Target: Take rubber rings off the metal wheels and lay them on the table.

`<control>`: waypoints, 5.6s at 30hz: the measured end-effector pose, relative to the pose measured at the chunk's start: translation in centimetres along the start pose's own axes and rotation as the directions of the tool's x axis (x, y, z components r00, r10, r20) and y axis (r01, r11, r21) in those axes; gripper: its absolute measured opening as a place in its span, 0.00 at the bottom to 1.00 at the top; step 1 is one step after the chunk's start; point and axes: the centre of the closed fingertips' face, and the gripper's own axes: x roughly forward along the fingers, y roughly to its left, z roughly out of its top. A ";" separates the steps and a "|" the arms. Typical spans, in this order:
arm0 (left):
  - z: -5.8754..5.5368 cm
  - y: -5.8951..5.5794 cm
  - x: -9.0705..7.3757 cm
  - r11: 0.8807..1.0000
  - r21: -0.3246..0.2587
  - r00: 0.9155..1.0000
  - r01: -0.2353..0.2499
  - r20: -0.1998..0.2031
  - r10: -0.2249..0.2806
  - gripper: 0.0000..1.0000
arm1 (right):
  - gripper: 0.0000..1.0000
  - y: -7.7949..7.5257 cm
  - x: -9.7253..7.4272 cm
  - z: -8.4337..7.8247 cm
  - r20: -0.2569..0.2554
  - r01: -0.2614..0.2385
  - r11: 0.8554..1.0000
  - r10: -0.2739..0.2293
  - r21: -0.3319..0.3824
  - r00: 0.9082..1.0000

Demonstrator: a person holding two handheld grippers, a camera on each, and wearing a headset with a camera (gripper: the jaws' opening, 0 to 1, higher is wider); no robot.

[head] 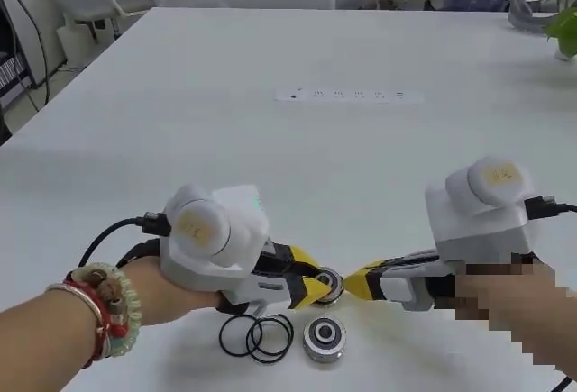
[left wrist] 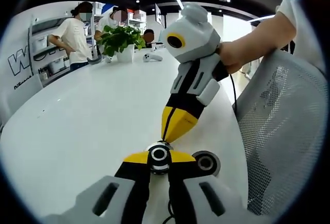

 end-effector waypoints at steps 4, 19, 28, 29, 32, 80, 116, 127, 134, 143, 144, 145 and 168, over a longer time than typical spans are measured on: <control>0.0 -0.1 0.0 1.000 0.008 1.000 0.012 -0.004 -0.011 0.07 | 0.00 0.0 -0.1 -0.1 -0.010 -0.007 0.999 0.007 0.037 1.000; 0.1 -0.2 0.1 1.000 0.019 1.000 0.018 0.011 -0.018 0.07 | 0.00 0.4 -0.3 -0.2 -0.012 -0.036 0.998 0.037 0.059 0.999; 0.0 -0.2 0.1 1.000 0.012 1.000 0.012 0.028 -0.012 0.07 | 0.00 0.5 -0.3 -0.1 -0.006 -0.045 0.996 0.045 0.071 0.999; 0.0 -0.2 0.1 1.000 0.012 1.000 0.012 0.029 -0.012 0.07 | 0.00 0.6 -0.3 -0.1 -0.005 -0.044 0.996 0.045 0.073 0.999; 0.0 -0.3 0.1 1.000 0.013 1.000 0.012 0.029 -0.012 0.07 | 0.00 0.6 -0.3 -0.1 -0.005 -0.042 0.996 0.042 0.073 0.999; 0.0 -0.4 0.1 1.000 0.009 1.000 0.016 0.024 -0.017 0.07 | 0.00 2.2 0.4 1.0 0.017 -0.067 0.998 0.067 -0.007 0.998; 0.4 0.1 -1.1 0.999 0.005 0.998 0.046 -0.038 -0.045 0.11 | 0.00 1.2 -0.3 1.1 0.041 -0.039 0.998 0.037 0.041 0.998; 2.1 0.9 -5.1 0.999 0.013 0.999 0.045 -0.020 -0.045 0.23 | 0.00 1.7 -0.8 1.9 0.065 -0.049 0.998 0.046 0.038 0.997; 2.4 0.9 -8.1 0.998 0.055 1.000 0.021 -0.013 -0.021 0.39 | 0.00 2.0 -1.1 2.4 0.070 -0.051 0.998 0.049 0.026 0.996; 1.7 1.5 -12.2 0.998 0.049 0.999 -0.050 -0.016 0.051 0.48 | 0.00 2.3 -1.7 3.7 0.088 -0.057 0.998 0.056 0.011 0.995; 1.5 1.5 -12.5 0.997 0.050 0.998 -0.058 -0.018 0.059 0.49 | 0.00 2.3 -1.8 3.7 0.088 -0.058 0.998 0.057 0.010 0.995; 1.3 1.6 -13.1 0.996 0.045 0.997 -0.072 -0.018 0.073 0.50 | 0.00 2.4 -1.8 3.8 0.089 -0.059 0.998 0.058 0.007 0.994; -2.6 1.4 -19.6 0.963 -0.109 0.968 -0.248 0.005 0.250 0.70 | 0.00 6.0 -1.7 6.1 0.083 -0.131 0.990 0.135 -0.059 0.987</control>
